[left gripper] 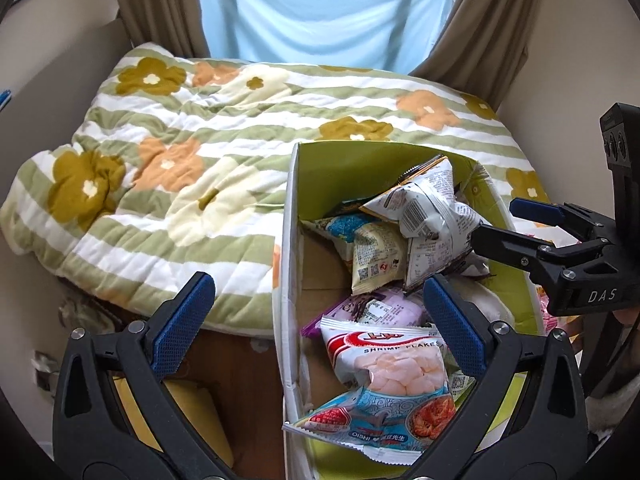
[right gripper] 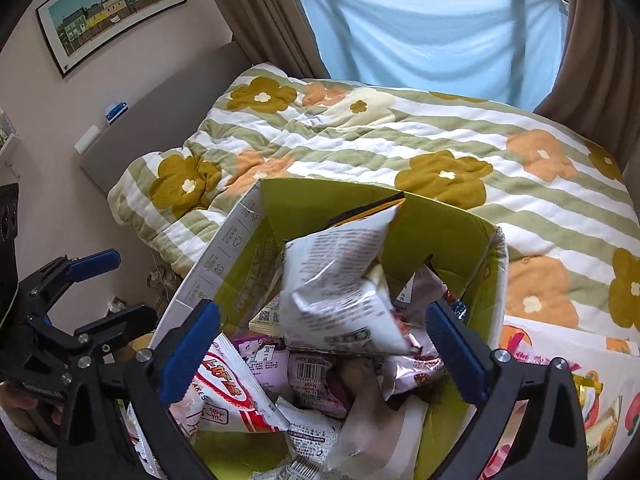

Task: Organize snacks
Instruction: 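Lift both items over the yellow box and open both tools to release them, then move both tools back toward the snacks left on the sheet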

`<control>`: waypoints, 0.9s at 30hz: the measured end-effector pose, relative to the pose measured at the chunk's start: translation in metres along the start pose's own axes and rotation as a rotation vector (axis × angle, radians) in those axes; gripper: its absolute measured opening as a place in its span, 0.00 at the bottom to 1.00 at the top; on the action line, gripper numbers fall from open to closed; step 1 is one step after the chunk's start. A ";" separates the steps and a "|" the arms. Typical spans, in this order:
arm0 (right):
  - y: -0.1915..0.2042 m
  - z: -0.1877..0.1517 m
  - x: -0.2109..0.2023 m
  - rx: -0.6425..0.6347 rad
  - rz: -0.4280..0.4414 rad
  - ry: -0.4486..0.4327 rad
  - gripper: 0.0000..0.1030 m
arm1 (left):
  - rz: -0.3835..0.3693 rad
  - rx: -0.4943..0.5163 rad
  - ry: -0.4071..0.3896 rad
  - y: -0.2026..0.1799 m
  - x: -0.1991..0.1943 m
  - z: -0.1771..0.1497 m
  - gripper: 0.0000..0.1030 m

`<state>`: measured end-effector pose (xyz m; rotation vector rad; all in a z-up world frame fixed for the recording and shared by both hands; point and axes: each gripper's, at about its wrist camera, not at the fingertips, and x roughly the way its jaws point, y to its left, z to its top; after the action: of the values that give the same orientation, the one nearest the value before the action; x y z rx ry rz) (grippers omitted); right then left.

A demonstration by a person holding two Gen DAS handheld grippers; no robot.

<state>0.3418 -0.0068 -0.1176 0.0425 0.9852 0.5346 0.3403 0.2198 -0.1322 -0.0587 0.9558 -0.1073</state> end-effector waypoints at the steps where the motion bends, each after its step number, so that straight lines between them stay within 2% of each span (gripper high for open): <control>1: 0.000 -0.001 -0.002 0.004 -0.003 -0.003 0.99 | -0.003 0.001 0.000 -0.001 -0.001 -0.001 1.00; 9: 0.006 -0.009 -0.032 0.030 -0.034 -0.081 0.99 | -0.040 0.043 -0.033 -0.011 -0.019 -0.001 1.00; 16: 0.008 -0.020 -0.065 0.053 -0.093 -0.123 0.99 | -0.091 0.099 -0.071 -0.038 -0.037 0.003 1.00; 20: -0.001 -0.030 -0.088 0.051 -0.128 -0.147 0.99 | -0.111 0.114 -0.093 -0.064 -0.047 0.003 1.00; 27: -0.054 -0.058 -0.141 0.115 -0.164 -0.214 0.99 | -0.123 0.141 -0.119 -0.134 -0.060 -0.008 1.00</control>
<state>0.2564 -0.1286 -0.0549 0.1183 0.8006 0.3154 0.2905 0.0936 -0.0756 0.0066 0.8238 -0.2815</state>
